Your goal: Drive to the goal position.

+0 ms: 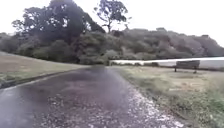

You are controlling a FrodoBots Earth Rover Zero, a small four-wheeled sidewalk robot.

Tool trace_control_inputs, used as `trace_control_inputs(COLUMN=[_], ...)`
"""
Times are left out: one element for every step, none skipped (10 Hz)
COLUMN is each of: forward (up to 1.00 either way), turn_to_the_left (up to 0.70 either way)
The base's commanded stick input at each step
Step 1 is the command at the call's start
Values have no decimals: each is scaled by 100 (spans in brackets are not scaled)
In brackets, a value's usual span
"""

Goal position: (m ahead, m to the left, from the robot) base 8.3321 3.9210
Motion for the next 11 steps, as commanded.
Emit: trace_control_inputs(forward=[45,45,45,45,45,45,45,45,45,45,45], turn_to_the_left=[2,2,-12,-23,-26,-27,-26,-15,-6,1,2])
